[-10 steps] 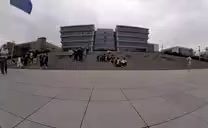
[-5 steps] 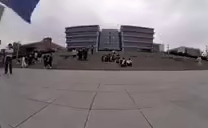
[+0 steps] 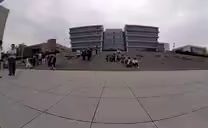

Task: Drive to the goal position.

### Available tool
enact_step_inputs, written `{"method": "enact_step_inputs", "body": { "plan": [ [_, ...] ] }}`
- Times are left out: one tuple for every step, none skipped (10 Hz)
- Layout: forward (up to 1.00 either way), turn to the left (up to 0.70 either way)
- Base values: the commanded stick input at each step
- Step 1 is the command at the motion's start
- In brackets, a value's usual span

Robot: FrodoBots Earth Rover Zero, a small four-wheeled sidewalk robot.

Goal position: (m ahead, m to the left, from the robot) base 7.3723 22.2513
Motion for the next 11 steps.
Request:
{"method": "enact_step_inputs", "body": {
  "plan": [
    [0.70,0.14],
    [0.70,0.14],
    [0.70,0.14],
    [0.70,0.14],
    [0.70,0.14],
    [0.70,0.14],
    [0.70,0.14],
    [0.70,0.14],
    [0.70,0.14],
    [0.70,0.14],
    [0.70,0.14]
  ]
}}
